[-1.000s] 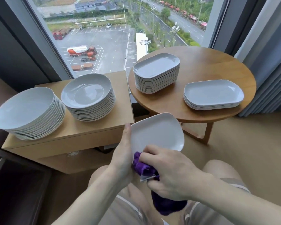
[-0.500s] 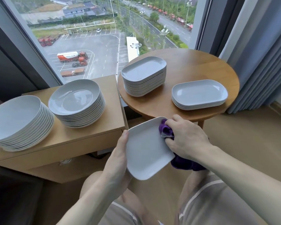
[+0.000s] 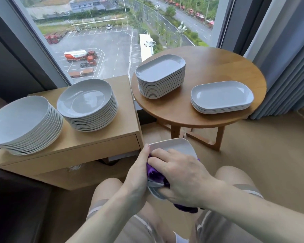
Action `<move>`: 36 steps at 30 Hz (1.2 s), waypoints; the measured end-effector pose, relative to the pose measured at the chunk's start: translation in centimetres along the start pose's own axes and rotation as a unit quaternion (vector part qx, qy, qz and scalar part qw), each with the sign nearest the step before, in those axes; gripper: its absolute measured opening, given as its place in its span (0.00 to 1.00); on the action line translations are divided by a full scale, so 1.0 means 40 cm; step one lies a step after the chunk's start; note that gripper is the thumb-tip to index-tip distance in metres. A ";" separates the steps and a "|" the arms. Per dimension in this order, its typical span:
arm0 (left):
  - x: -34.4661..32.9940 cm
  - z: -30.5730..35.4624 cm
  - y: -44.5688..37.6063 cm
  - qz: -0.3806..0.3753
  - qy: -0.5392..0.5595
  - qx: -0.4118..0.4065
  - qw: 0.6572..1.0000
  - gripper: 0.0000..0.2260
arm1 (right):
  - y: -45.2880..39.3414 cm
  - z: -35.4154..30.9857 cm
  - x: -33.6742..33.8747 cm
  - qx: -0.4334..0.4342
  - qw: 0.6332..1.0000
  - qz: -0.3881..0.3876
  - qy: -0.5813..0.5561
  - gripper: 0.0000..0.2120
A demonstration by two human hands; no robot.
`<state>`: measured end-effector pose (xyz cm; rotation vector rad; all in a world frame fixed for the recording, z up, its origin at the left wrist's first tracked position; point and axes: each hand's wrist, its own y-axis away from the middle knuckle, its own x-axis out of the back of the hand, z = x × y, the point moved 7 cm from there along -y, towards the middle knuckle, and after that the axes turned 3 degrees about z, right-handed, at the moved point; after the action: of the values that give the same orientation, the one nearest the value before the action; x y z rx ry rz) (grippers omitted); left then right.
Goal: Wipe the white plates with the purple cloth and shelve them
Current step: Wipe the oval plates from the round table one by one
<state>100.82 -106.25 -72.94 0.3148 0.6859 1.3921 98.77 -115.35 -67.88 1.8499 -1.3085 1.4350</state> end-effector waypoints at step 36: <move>0.038 0.002 -0.037 0.004 -0.021 0.012 1.000 0.29 | 0.002 -0.017 -0.007 -0.027 0.999 -0.022 -0.029 0.18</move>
<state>102.08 -105.04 -74.15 0.3656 0.6683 1.3808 98.37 -114.74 -67.93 1.8854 -1.3139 1.3200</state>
